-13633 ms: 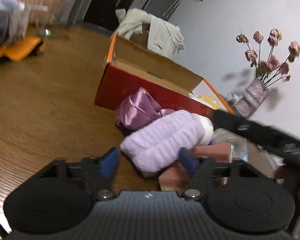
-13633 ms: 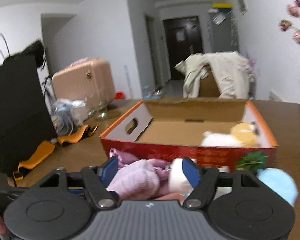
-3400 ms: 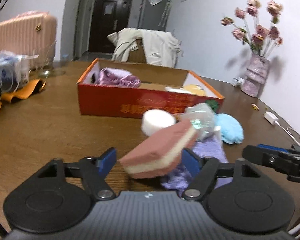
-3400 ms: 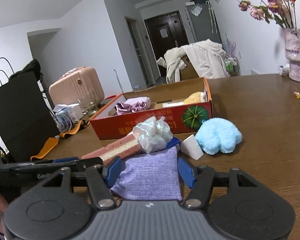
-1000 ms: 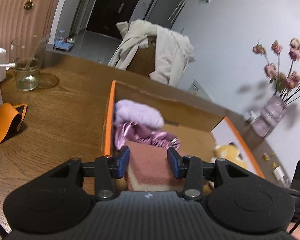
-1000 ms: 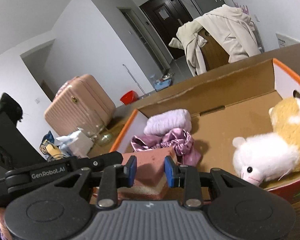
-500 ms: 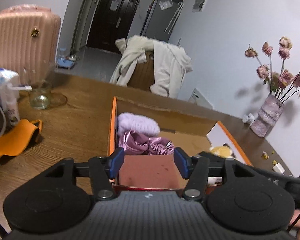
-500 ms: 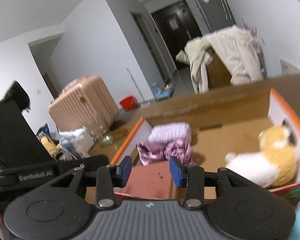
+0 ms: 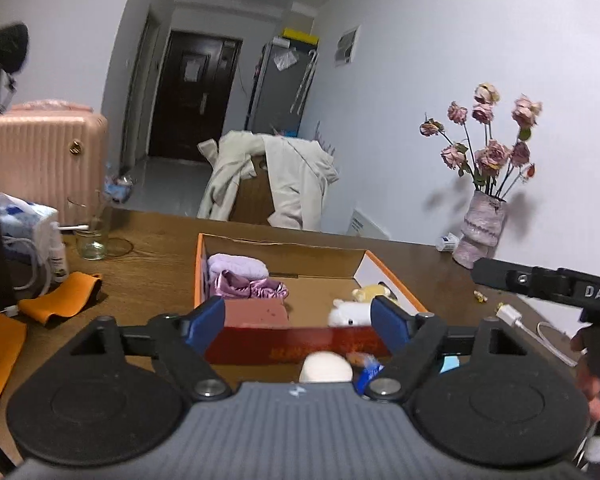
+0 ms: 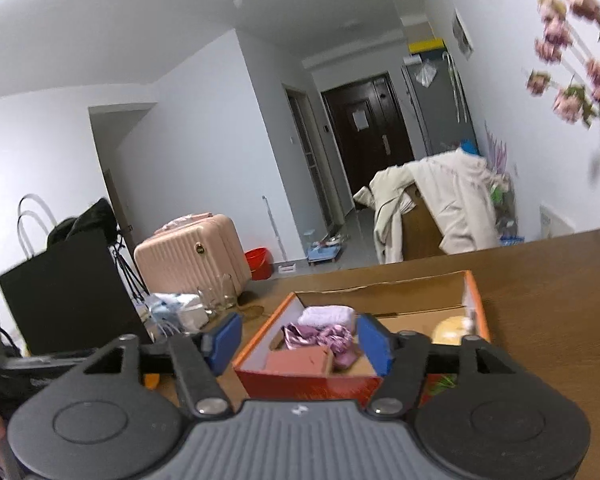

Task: Organize soft objects

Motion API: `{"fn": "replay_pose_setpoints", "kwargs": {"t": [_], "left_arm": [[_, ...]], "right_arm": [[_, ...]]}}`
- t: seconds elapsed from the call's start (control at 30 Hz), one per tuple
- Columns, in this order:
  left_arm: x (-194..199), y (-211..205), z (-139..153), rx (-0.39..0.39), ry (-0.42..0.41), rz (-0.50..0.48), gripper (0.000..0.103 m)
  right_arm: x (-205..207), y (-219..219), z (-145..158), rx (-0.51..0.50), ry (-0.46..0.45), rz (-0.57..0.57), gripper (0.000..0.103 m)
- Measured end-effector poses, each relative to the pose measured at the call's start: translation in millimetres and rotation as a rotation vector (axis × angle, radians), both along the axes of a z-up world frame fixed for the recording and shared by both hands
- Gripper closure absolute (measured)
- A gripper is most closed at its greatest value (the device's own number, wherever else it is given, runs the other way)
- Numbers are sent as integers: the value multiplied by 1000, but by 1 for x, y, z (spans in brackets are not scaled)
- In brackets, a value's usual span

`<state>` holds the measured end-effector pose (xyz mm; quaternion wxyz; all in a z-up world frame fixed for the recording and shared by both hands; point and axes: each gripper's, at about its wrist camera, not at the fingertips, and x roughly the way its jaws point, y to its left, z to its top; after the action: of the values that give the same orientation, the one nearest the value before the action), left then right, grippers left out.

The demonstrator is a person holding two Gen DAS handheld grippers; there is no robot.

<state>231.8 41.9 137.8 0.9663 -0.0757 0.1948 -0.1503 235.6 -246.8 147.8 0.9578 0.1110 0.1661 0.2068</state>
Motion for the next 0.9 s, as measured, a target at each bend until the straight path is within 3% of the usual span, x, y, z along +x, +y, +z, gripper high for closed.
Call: {"fn": "replay_pose_setpoints", "kwargs": {"t": [0.17, 0.37, 0.47, 0.67, 0.77, 0.87, 0.9], "left_arm": [[-49, -12, -19, 31, -19, 39, 18], [-81, -25, -54, 39, 53, 45, 16], [-79, -30, -68, 47, 77, 25, 16], [-34, -43, -99, 51, 153, 14, 17], [-16, -38, -113, 14, 155, 1, 28], [4, -27, -126, -71, 225, 3, 49], [9, -23, -131, -99, 248, -5, 61]], "right_arm": [[-51, -14, -21, -72, -7, -30, 32], [-95, -20, -63, -73, 53, -43, 28], [-102, -15, -81, -90, 93, -18, 28], [-94, -10, -103, -66, 152, -10, 28], [-84, -7, -114, -49, 188, -4, 28], [-67, -4, -126, -12, 232, 3, 28], [-60, -3, -131, 5, 244, 4, 28]]}}
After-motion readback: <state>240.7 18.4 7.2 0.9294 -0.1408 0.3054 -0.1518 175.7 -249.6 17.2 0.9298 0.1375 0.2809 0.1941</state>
